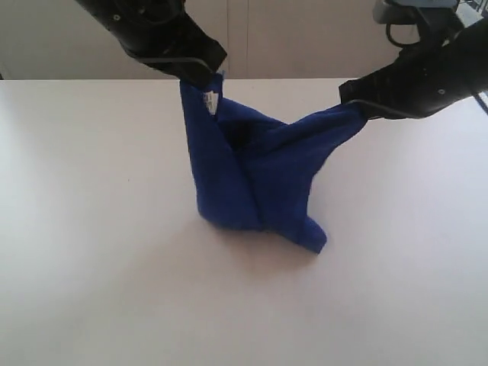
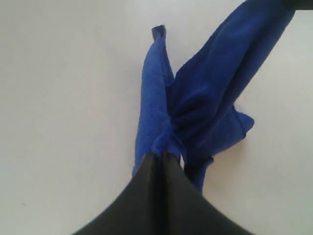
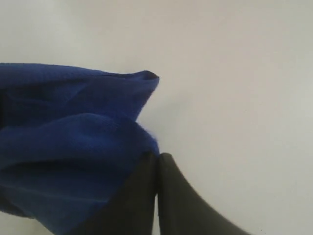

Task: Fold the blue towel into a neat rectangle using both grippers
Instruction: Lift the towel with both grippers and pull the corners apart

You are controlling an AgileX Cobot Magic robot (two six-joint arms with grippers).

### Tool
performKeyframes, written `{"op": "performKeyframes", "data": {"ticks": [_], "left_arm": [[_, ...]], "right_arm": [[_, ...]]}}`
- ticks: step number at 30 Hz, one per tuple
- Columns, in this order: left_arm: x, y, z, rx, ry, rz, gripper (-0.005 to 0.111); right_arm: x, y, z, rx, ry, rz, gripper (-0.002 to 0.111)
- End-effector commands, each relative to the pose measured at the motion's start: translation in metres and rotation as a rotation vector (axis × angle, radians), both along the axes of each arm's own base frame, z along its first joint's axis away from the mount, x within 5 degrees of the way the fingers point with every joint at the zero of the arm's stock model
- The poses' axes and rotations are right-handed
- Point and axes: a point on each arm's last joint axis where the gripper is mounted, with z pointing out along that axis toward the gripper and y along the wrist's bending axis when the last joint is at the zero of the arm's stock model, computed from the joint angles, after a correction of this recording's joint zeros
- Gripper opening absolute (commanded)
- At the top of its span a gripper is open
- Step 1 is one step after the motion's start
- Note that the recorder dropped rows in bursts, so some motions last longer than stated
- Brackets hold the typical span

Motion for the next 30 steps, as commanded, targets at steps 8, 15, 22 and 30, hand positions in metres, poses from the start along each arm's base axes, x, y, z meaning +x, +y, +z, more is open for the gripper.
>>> {"op": "performKeyframes", "data": {"ticks": [8,15,22,30], "left_arm": [[-0.081,0.061,0.018,-0.066,-0.175,0.077,0.000],[-0.137,0.107,0.034,-0.129,-0.316,0.177,0.000],[-0.197,0.145,0.041,-0.204,-0.388,0.189,0.000],[-0.266,0.188,0.049,-0.303,-0.478,0.195,0.000]], "right_arm": [[-0.066,-0.016,0.053,-0.133,-0.196,-0.046,0.000],[-0.104,-0.024,0.075,-0.170,-0.269,-0.097,0.000],[-0.152,-0.025,0.096,-0.165,-0.329,-0.098,0.000],[-0.235,-0.028,0.117,-0.158,-0.437,-0.099,0.000]]}}
